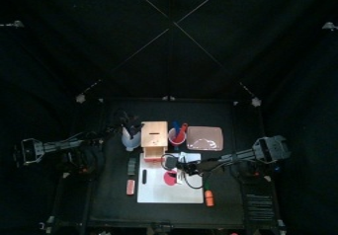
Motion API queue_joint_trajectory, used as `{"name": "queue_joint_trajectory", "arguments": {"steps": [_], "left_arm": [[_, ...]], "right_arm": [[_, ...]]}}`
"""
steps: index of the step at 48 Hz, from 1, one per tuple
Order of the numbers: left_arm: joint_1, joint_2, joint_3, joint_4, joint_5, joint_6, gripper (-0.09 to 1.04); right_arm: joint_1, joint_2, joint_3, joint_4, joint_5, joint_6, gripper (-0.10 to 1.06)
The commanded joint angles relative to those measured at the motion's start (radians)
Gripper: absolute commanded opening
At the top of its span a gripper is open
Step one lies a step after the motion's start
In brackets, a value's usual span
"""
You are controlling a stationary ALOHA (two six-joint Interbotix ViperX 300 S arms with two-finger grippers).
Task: Get the cutter from the drawer then cut the dough then place the extra dough in the bowl
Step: Shut the drawer
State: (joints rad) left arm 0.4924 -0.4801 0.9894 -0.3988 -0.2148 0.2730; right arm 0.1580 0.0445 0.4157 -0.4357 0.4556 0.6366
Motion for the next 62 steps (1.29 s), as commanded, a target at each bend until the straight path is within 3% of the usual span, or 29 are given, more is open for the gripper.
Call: {"name": "queue_joint_trajectory", "arguments": {"steps": [1,10,20,24,29,49,62], "left_arm": [[0.026,0.051,-0.1,0.078,0.08,0.002,0.93],[0.026,0.178,-0.204,0.193,0.172,0.002,0.93],[0.026,0.293,-0.288,0.221,0.175,0.002,0.93],[0.029,0.322,-0.313,0.233,0.176,0.003,0.93],[0.035,0.353,-0.342,0.284,0.193,0.003,0.93],[0.071,0.454,-0.457,0.423,0.342,0.003,0.92],[0.115,0.463,-0.538,0.511,0.512,0.008,0.79]], "right_arm": [[0.002,0.023,-0.081,0.097,0.009,-0.071,0.86],[-0.017,0.1,-0.163,0.278,0.094,-0.282,0.71],[-0.069,0.132,-0.241,0.552,0.25,-0.54,0.59],[-0.075,0.143,-0.252,0.594,0.236,-0.621,0.59],[-0.074,0.161,-0.258,0.572,0.187,-0.683,0.59],[-0.074,0.239,-0.304,0.529,0.109,-0.703,0.55],[-0.074,0.272,-0.319,0.531,0.107,-0.699,0.47]]}}
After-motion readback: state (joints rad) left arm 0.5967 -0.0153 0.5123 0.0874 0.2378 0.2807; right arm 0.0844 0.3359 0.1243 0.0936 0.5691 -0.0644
